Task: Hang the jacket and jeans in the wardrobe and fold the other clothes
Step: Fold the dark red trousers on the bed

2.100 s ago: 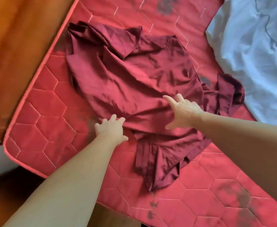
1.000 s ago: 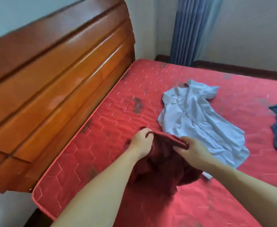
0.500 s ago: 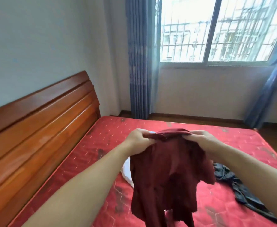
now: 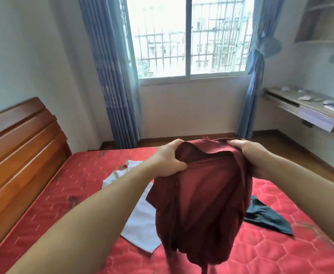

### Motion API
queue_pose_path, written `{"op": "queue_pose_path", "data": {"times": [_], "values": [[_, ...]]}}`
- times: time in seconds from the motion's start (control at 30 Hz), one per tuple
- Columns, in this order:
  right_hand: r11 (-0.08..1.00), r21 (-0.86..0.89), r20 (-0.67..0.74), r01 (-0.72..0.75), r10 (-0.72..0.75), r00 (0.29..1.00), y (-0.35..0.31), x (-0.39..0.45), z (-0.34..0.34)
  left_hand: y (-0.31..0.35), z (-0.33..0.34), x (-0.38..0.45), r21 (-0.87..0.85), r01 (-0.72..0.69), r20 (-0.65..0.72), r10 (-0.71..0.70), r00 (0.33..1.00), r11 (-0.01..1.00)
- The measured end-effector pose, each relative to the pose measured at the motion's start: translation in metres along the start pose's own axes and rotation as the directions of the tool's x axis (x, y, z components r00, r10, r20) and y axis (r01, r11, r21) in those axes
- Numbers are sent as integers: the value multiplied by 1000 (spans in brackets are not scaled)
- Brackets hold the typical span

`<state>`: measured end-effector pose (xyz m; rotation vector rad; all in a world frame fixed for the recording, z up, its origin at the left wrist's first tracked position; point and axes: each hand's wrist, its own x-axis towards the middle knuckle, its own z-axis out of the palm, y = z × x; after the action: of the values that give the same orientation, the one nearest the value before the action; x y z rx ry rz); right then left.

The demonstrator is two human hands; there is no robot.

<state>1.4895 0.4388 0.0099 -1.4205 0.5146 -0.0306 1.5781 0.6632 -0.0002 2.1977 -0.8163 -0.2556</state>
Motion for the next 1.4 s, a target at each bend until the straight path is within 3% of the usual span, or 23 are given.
{"op": "queue_pose_path", "data": {"times": [0.07,0.13,0.23,0.33,0.43,0.47,0.57,0.6,0.7,0.8,0.9,1.03,1.13,1.23,1.4], "values": [[1000,-12,-6,-25,25,1000,3,-2,-40,22,26,9,143,14,-78,-3,997,990],[994,-89,10,-59,60,998,12,-2,-78,43,51,18,159,79,-119,-60,991,984],[956,-287,-41,-61,51,998,30,6,-121,79,81,30,-188,162,-91,-181,979,969],[816,-556,-29,157,-207,978,40,9,-129,112,97,34,-453,188,-53,-237,970,871],[768,-431,107,473,-477,872,44,-2,-121,130,106,39,-460,186,-12,-215,976,868],[704,-418,172,574,-560,811,46,-9,-118,134,107,39,-452,186,-11,-214,977,872],[332,-573,340,749,-735,587,58,-15,-113,139,107,39,-452,174,-29,-209,978,875],[290,-598,362,747,-734,575,62,-13,-114,139,105,38,-452,173,-25,-206,978,875],[329,-643,335,692,-691,640,68,-1,-121,134,92,33,-421,188,23,-197,980,888],[509,-595,334,623,-548,767,64,5,-122,127,75,24,-414,229,90,-211,973,881],[743,-443,348,502,-373,860,51,3,-113,114,58,16,-400,271,107,-249,963,876],[936,-131,363,328,-263,894,12,-20,-100,98,34,2,-375,294,174,-245,954,879],[973,-71,510,218,-153,847,-16,-23,-98,91,18,-4,-407,237,147,-193,970,882],[974,-76,607,212,-124,785,-32,-17,-97,85,11,-4,-434,185,101,-157,982,882],[937,-114,459,331,-246,854,-51,-7,-92,89,9,-1,-409,112,10,-119,993,905]]}}
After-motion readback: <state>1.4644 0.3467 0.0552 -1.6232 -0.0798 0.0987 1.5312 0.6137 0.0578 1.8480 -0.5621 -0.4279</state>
